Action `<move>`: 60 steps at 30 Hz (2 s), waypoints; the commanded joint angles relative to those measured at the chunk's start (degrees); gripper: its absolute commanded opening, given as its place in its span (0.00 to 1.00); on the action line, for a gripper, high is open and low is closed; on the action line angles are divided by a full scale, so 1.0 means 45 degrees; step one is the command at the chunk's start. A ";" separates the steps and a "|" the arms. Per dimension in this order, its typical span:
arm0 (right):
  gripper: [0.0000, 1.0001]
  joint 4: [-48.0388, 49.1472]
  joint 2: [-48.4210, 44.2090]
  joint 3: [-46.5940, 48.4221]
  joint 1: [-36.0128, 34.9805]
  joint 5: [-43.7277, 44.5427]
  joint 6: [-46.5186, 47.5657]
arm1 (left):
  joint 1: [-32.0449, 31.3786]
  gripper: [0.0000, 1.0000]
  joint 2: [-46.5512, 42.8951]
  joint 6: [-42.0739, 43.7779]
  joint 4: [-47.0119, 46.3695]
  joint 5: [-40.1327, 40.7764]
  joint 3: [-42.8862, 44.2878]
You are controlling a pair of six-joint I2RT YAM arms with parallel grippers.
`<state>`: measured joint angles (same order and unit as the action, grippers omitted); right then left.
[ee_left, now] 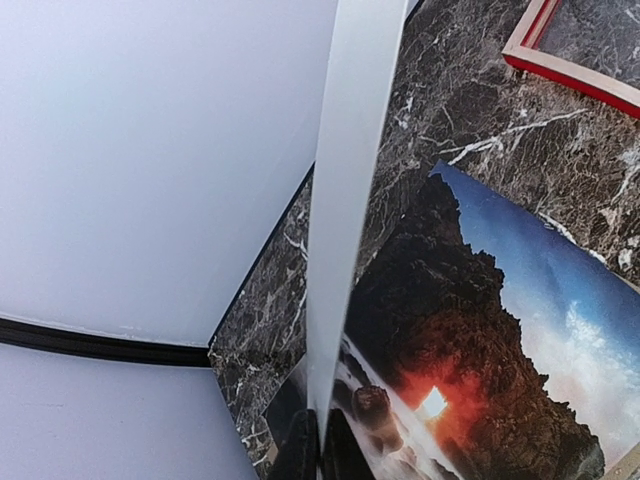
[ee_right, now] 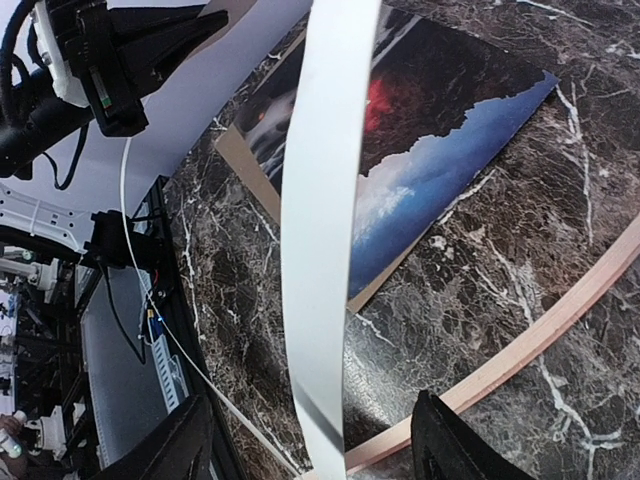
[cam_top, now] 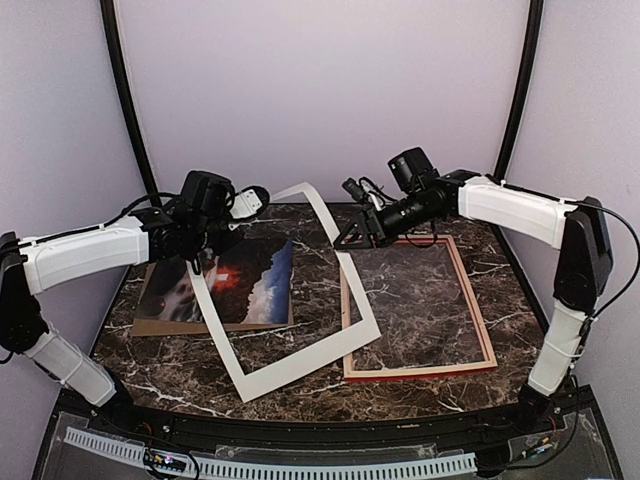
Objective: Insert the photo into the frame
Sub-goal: Pass from the left arm to the right
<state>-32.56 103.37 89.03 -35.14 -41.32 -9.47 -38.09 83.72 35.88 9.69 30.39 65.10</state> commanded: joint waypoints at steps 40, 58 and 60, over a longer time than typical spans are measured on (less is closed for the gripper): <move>0.00 0.2370 -0.1046 -0.2044 0.0616 -0.2838 -0.0960 | -0.0443 0.06 -0.0073 0.0059 -0.1149 -0.0055 -0.0320; 0.00 -0.0781 -0.4699 -0.4764 0.3607 -0.0696 -0.0979 | -0.0930 0.87 -0.0187 -0.1510 -0.0750 -0.3835 0.0541; 0.00 -0.1853 -0.4913 -0.4989 0.4292 -0.0038 -0.0426 | -0.0946 0.88 -0.0163 -0.1476 -0.0797 -0.3894 0.0502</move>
<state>-32.16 83.64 68.88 -20.51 -47.64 -14.85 -42.04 84.25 30.44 6.15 15.77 66.32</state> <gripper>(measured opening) 0.016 0.874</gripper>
